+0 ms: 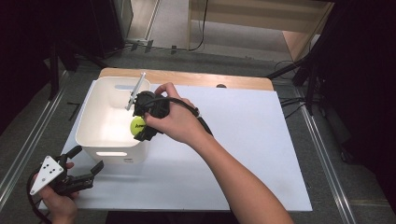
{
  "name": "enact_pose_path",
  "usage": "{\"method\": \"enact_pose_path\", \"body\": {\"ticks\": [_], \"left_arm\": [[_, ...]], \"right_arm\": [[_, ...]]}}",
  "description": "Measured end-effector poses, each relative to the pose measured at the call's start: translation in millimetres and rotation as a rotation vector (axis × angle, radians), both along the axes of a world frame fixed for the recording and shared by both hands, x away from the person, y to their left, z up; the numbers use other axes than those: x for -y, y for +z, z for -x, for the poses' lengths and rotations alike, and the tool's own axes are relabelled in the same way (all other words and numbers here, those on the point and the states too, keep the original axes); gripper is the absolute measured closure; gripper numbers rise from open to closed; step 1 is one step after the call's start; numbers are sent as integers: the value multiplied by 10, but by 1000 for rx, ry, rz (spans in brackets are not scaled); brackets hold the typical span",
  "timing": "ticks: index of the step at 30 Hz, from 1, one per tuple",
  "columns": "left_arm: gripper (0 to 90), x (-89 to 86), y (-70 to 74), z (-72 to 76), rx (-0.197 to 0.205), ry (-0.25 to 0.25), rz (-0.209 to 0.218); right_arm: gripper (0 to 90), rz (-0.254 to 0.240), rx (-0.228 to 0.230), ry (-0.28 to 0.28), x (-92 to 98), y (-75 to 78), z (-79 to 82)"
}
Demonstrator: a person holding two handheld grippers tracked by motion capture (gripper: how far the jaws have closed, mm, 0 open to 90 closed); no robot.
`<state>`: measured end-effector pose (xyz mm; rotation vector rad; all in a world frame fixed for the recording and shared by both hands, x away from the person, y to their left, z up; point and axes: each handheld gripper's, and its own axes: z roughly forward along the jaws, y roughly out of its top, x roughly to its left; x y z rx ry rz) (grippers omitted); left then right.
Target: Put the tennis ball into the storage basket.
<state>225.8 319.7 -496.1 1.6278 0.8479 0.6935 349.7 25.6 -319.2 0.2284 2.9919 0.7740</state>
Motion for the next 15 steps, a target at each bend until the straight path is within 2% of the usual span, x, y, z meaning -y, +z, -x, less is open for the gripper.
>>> {"method": "enact_pose_path", "body": {"ticks": [9, 13, 15], "left_arm": [[72, -3, 0, -3, -2, -3, 2], [72, -5, 0, -4, -1, -4, 3], [72, -5, 0, -4, -2, -4, 2]], "right_arm": [[238, 3, 4, 9, -138, 15, -17], [238, -11, 15, 30, -195, 29, -36], [238, -6, 9, 21, -222, 31, -27]]}}
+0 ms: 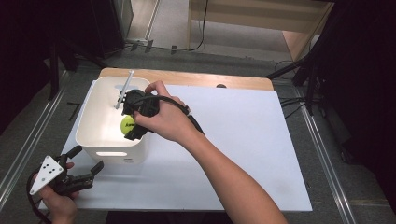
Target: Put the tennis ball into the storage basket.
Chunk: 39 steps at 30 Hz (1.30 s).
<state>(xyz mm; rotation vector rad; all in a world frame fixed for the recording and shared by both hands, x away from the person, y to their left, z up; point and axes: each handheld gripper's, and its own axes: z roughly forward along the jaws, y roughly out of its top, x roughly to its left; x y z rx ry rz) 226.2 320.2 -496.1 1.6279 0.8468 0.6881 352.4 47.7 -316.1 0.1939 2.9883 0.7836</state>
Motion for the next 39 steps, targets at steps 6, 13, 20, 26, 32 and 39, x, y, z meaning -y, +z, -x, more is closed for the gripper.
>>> {"method": "enact_pose_path", "body": {"ticks": [6, 13, 20, 26, 32, 39], "left_arm": [[72, 2, 0, -1, -1, 1, -1], [72, 2, -1, -4, 1, 0, 0], [72, 0, 0, -4, 0, -2, -2], [72, 2, 2, -3, -3, -1, -1], [72, 1, 2, -3, -2, -2, -1], [72, -1, 2, -4, -1, -3, 0]], "right_arm": [[238, 4, -6, 12, -78, -33, -20], [238, 16, -18, -3, -159, -63, -45], [238, 26, -14, -4, -219, -137, -87], [238, 37, -14, -4, -267, -222, -126], [238, 62, -24, -22, -321, -327, -149], [238, 94, -30, -13, -348, -437, -165]]}}
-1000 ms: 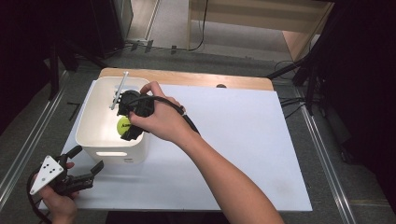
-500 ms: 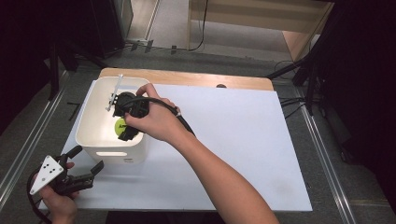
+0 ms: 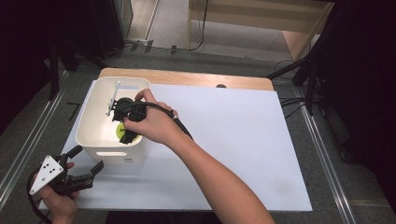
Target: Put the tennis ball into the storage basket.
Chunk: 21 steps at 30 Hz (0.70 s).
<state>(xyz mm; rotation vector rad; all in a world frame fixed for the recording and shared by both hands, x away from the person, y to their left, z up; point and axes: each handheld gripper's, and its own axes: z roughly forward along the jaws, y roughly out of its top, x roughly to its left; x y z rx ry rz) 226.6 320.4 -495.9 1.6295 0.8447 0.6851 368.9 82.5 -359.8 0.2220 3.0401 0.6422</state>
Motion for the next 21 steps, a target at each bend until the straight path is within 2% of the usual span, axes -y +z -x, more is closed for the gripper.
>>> {"method": "enact_pose_path", "body": {"ticks": [11, 12, 15, 17, 21], "left_arm": [[72, 5, -1, -3, 0, 1, 0], [72, 5, -1, -3, -1, 1, 0], [72, 6, -1, -3, -1, 1, -1], [72, 7, -1, -2, -1, 1, -1], [72, 6, 0, -2, -1, 2, -5]], "right_arm": [[236, 55, -16, 8, 18, -90, 6], [235, 57, -8, 21, 18, -87, 5], [218, 66, 3, 13, 5, -71, 46], [185, 66, 30, 16, 8, -52, 65], [130, 33, 47, -2, 62, 28, 73]]}}
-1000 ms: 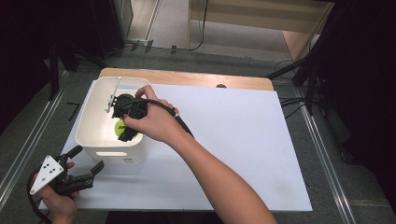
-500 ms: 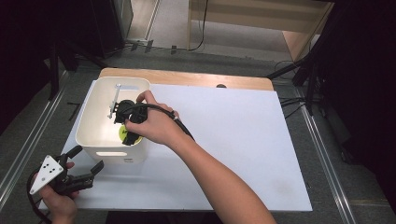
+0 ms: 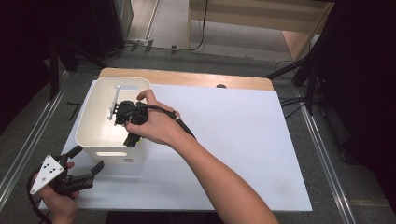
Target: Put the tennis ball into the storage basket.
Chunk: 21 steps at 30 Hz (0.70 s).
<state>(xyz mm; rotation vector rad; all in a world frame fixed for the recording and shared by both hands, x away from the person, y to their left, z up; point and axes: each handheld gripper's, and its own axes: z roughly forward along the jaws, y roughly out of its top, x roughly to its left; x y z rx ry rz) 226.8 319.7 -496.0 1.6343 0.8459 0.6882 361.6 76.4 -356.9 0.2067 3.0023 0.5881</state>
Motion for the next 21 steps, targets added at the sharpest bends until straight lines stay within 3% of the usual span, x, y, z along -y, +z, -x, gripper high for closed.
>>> {"method": "enact_pose_path", "body": {"ticks": [7, 9, 21], "left_arm": [[72, 1, -1, -1, 0, -1, 1], [72, 1, 0, 0, -1, 1, -1], [72, 2, -1, 1, -1, -1, -3]], "right_arm": [[77, -64, 33, -40, 167, 142, 45], [0, -87, 37, -50, 223, 174, 59], [0, -161, 48, -137, 643, 180, 119]]}}
